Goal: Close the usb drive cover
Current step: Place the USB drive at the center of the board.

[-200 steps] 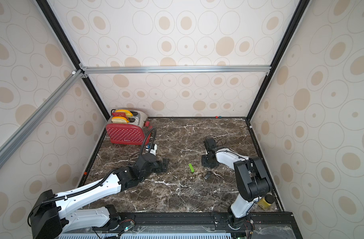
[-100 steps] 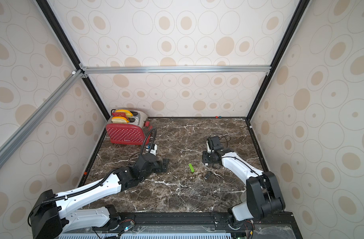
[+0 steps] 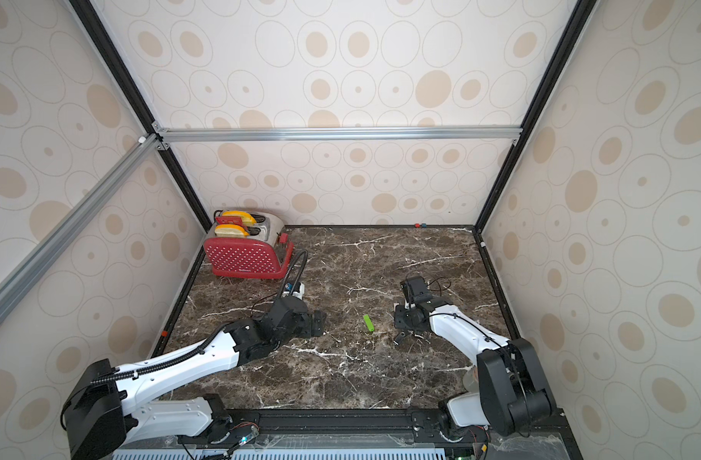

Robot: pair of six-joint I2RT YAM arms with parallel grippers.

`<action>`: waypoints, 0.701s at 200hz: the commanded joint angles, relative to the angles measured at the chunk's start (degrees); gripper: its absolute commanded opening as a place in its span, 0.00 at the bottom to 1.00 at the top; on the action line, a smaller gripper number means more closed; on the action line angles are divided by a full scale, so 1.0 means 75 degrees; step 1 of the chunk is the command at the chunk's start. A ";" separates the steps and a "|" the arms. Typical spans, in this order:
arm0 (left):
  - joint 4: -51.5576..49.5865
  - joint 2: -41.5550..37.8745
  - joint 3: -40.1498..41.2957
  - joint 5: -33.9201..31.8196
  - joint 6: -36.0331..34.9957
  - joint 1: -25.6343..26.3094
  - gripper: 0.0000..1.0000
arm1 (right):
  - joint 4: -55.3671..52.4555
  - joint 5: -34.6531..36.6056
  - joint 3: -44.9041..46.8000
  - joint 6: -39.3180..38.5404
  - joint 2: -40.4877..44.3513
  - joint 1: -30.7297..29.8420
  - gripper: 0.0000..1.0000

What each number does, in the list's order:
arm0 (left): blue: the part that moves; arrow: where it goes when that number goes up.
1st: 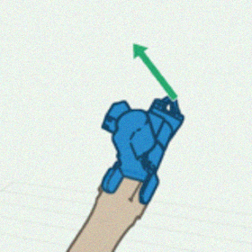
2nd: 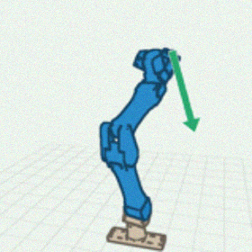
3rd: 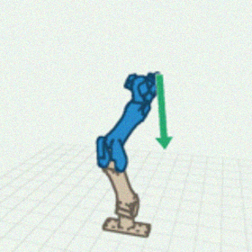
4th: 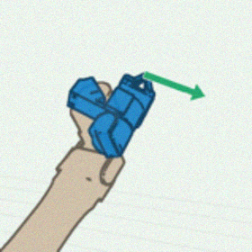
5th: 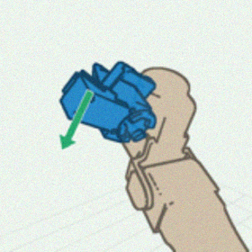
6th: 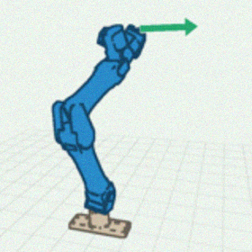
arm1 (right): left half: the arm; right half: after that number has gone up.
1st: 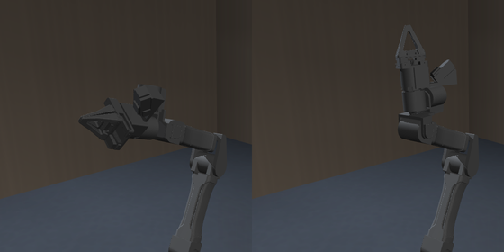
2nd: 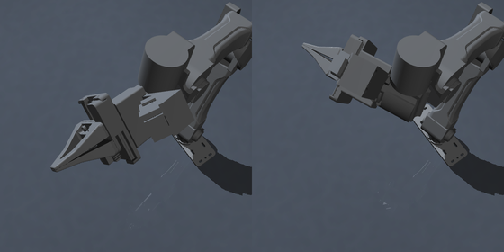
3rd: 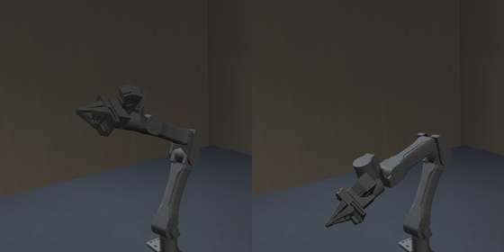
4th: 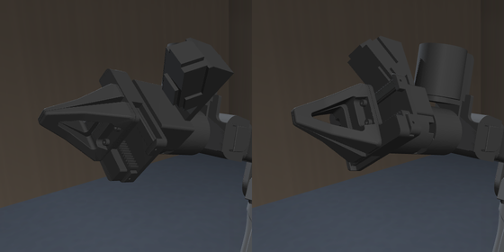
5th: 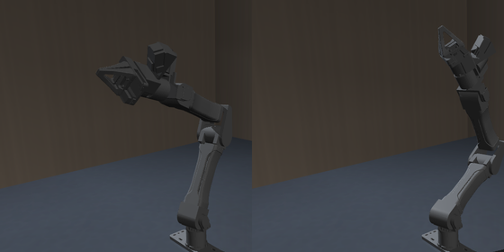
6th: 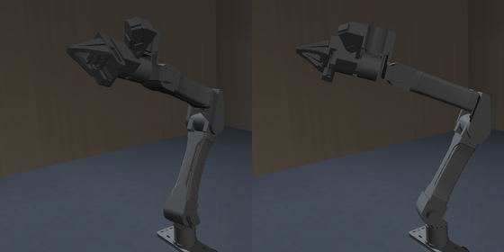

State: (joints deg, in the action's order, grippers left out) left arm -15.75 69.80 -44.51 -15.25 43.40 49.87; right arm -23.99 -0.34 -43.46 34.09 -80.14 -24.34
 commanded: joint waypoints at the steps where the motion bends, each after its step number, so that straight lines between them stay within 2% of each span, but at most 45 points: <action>1: -0.0244 -0.0103 -0.0278 0.0019 0.0158 -0.0057 0.99 | 0.0105 -0.0053 0.0123 0.0153 -0.0193 -0.0025 0.46; 52: -0.0267 -0.0009 -0.0266 0.0213 0.0185 -0.0051 0.99 | 0.0000 0.0048 0.0123 0.0223 -0.0538 0.0020 0.46; 140: -0.0349 -0.0040 -0.0229 0.0316 0.0110 -0.0053 0.99 | 0.0235 -0.0914 0.0697 0.0427 -0.0428 0.0000 0.44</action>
State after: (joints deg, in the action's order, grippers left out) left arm -16.88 69.80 -44.51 -12.93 43.92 49.87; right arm -19.97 -4.16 -40.99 36.29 -83.61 -24.08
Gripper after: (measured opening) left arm 0.991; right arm 0.440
